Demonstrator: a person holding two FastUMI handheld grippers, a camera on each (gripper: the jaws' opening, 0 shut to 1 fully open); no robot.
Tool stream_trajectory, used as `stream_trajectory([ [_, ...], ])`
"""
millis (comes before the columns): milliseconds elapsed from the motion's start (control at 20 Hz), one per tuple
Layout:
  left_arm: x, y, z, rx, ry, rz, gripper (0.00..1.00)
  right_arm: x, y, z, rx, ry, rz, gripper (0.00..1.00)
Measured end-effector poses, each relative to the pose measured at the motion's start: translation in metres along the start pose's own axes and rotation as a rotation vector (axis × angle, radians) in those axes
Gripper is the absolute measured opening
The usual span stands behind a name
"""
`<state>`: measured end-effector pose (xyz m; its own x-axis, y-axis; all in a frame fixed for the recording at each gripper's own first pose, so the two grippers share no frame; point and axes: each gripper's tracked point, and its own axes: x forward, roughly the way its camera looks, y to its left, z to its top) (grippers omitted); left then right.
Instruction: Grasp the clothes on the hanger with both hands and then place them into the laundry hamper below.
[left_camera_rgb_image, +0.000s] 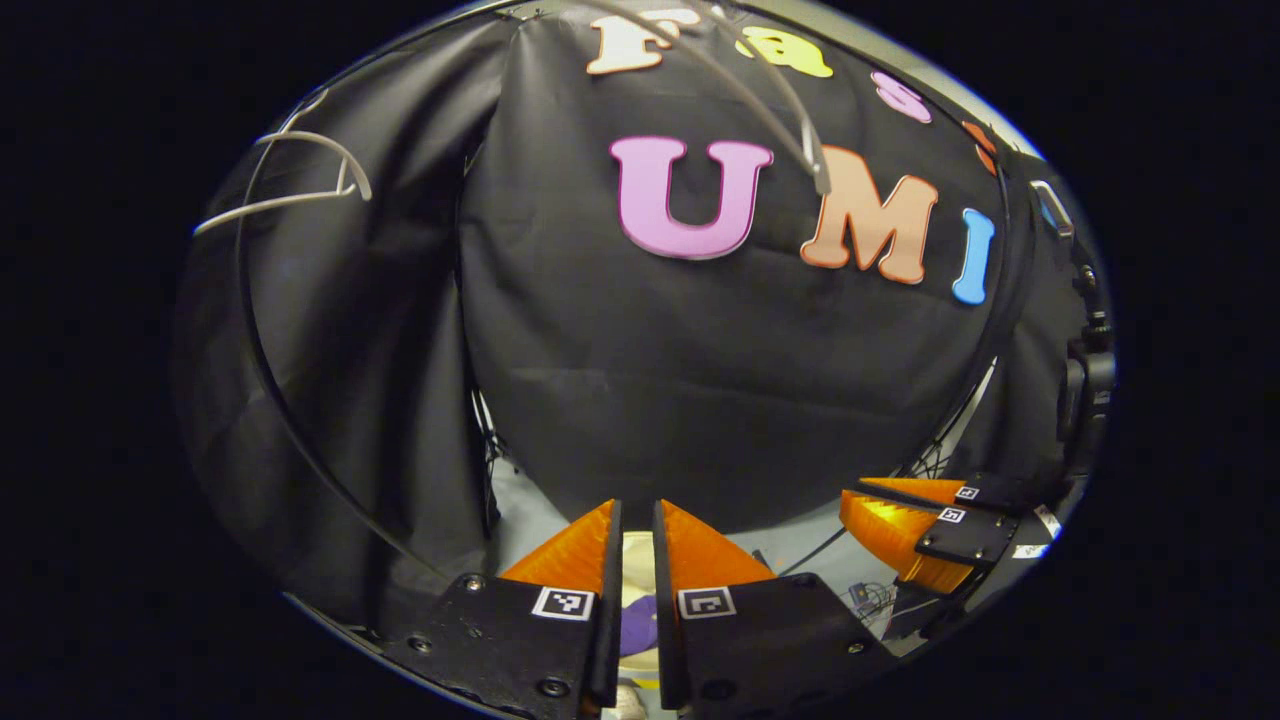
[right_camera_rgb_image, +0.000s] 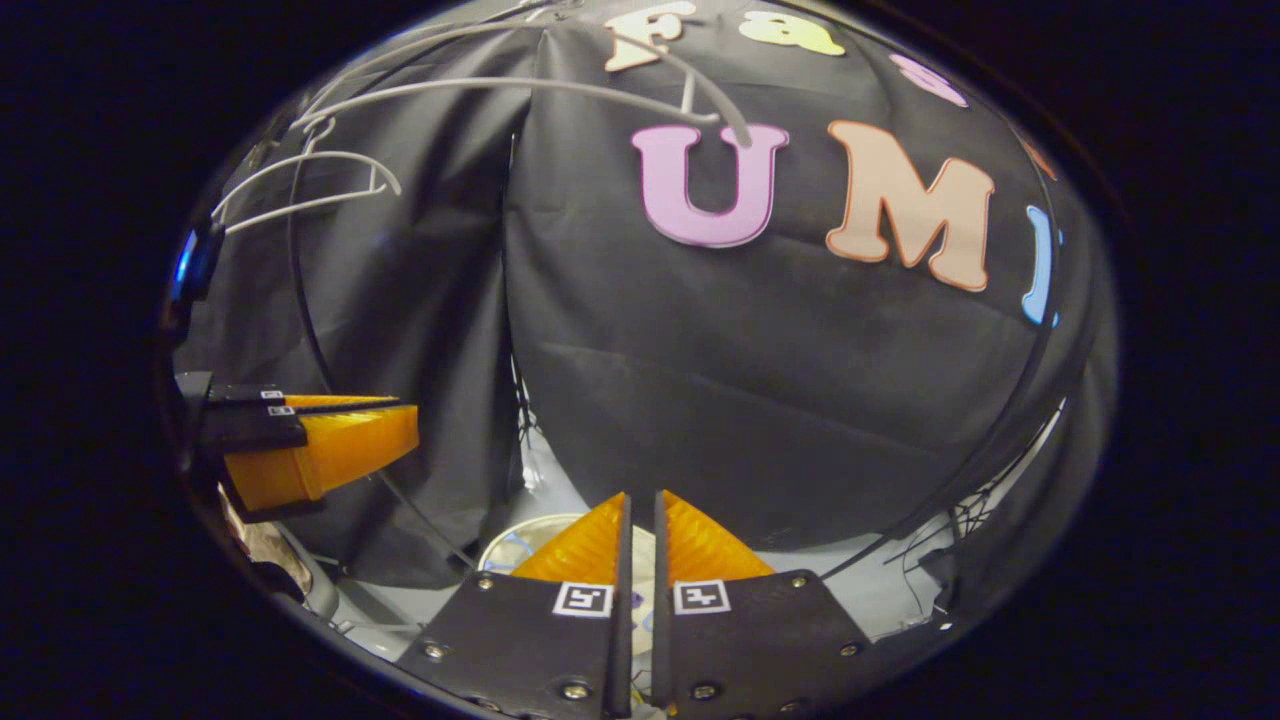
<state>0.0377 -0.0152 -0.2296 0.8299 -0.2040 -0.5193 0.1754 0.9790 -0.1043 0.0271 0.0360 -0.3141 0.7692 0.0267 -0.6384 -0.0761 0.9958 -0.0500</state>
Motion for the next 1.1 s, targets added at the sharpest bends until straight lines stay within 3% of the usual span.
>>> stream_trajectory([
  [600, -0.068, -0.046, 0.149, 0.061, -0.370, -0.079, 0.13, -0.086, -0.028, 0.152, 0.041, -0.361, -0.068, 0.08],
  [900, -0.102, -0.051, 0.198, 0.057, -0.489, -0.080, 0.16, -0.137, -0.034, 0.217, 0.018, -0.532, -0.099, 0.08],
  [1100, -0.120, -0.055, 0.221, 0.069, -0.553, -0.070, 0.12, -0.161, -0.036, 0.243, 0.003, -0.606, -0.118, 0.06],
])
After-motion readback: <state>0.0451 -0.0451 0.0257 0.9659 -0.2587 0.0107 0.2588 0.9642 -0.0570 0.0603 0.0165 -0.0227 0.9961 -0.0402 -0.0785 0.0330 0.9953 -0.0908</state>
